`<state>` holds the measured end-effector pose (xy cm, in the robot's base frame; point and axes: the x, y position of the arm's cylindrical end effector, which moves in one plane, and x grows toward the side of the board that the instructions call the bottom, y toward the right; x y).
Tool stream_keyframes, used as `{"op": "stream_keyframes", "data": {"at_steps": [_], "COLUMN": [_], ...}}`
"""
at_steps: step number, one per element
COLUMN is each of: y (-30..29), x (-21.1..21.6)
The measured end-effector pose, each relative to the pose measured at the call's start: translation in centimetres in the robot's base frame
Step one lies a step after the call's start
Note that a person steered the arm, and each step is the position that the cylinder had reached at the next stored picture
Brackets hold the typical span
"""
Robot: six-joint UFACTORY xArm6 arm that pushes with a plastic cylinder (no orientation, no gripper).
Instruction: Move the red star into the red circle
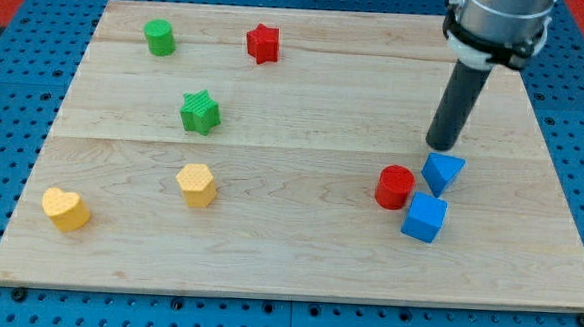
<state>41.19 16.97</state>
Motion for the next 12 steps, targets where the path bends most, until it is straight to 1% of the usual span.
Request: {"op": "stream_keyframes", "data": {"at_steps": [2, 3, 4, 5, 6, 7, 8, 9, 10, 11, 12], "y": [-4.5, -13.0, -21.9, -25.4, -18.5, -17.5, -18.9, -18.8, -16.9, -12.0, -11.4], "x": [-13.4, -16.7, -18.4, -17.7, -14.5, -11.0, -12.7, -8.5, -4.0, 1.1, 1.6]}}
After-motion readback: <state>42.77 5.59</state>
